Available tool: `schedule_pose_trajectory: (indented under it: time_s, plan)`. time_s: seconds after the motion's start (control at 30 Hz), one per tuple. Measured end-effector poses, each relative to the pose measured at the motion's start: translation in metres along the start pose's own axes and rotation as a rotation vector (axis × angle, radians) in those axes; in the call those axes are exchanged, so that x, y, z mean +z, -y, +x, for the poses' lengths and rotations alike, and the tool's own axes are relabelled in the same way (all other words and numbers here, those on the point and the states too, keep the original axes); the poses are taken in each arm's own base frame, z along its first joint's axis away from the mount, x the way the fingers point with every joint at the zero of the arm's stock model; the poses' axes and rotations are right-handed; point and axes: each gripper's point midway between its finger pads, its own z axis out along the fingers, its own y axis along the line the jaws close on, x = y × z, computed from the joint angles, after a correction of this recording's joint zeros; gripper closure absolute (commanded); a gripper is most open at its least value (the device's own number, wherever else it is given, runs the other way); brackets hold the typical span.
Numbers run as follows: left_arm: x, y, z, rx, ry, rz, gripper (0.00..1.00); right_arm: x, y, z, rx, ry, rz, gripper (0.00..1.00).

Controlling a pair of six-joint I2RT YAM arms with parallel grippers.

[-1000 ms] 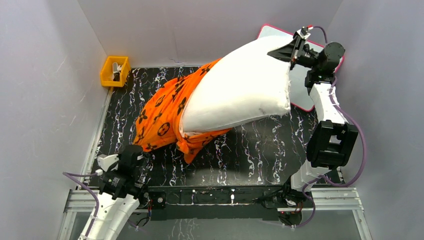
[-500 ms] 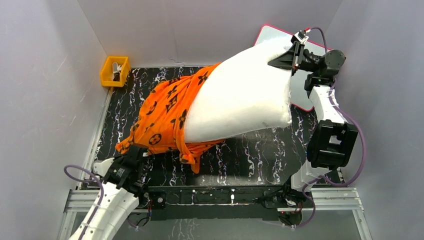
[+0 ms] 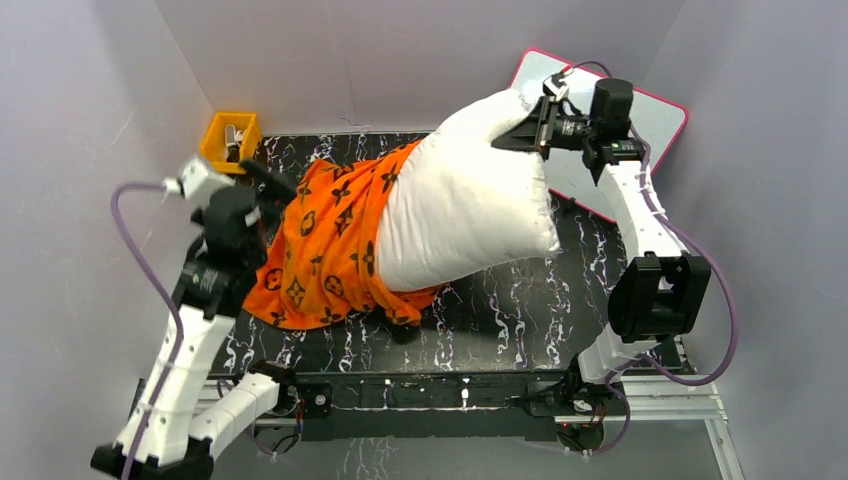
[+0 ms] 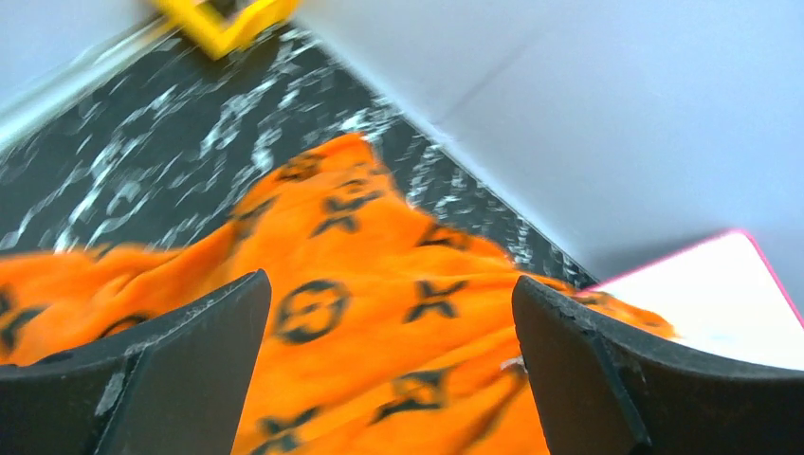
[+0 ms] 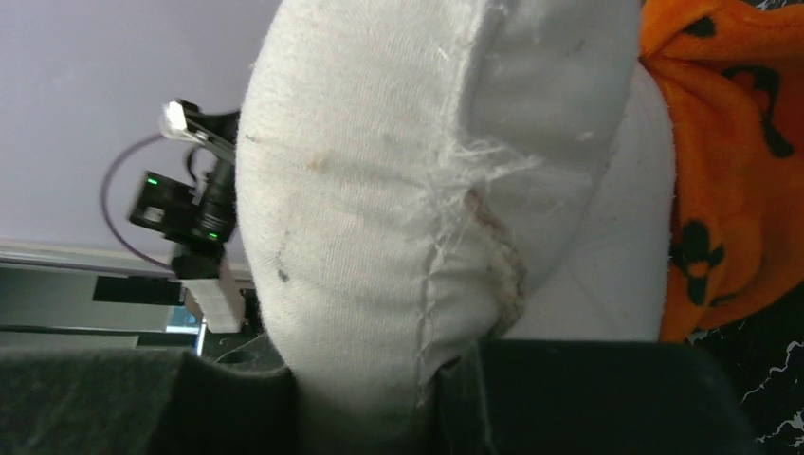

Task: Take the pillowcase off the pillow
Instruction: Remove the pillow from the pillowcase.

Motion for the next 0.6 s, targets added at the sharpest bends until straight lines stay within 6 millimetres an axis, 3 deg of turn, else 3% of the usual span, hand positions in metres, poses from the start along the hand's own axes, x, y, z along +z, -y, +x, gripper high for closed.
schedule_pose_trajectory:
  time_s: [0.07,0.13,0.2,0.27,0.33,0.47,0.53,0.6]
  plan:
    - [0.006,0.053,-0.022,0.101,-0.026,0.110,0.02,0.010,0.007,0.013,-0.014,-0.033,0.026,1.00]
    - [0.021,0.095,-0.029,0.206,-0.055,0.189,0.02,0.021,0.013,0.026,-0.022,-0.071,0.041,0.99]
    - [0.046,0.129,-0.023,0.328,-0.092,0.245,0.02,0.033,0.018,0.041,-0.036,-0.119,0.049,0.98]
    - [0.079,0.143,-0.001,0.443,-0.154,0.261,0.02,0.041,0.025,0.054,-0.040,-0.161,0.056,0.97]
    - [0.121,0.135,0.034,0.539,-0.246,0.241,0.02,0.045,0.033,0.063,-0.035,-0.193,0.069,0.96]
    - [0.203,0.064,0.092,0.606,-0.460,0.118,0.02,0.043,0.042,0.069,-0.033,-0.210,0.089,0.95]
    - [0.228,0.028,0.113,0.613,-0.549,0.073,0.03,0.040,0.044,0.067,-0.032,-0.205,0.093,0.95]
    - [0.239,0.008,0.127,0.616,-0.616,0.065,0.05,0.038,0.045,0.063,-0.024,-0.200,0.087,0.95]
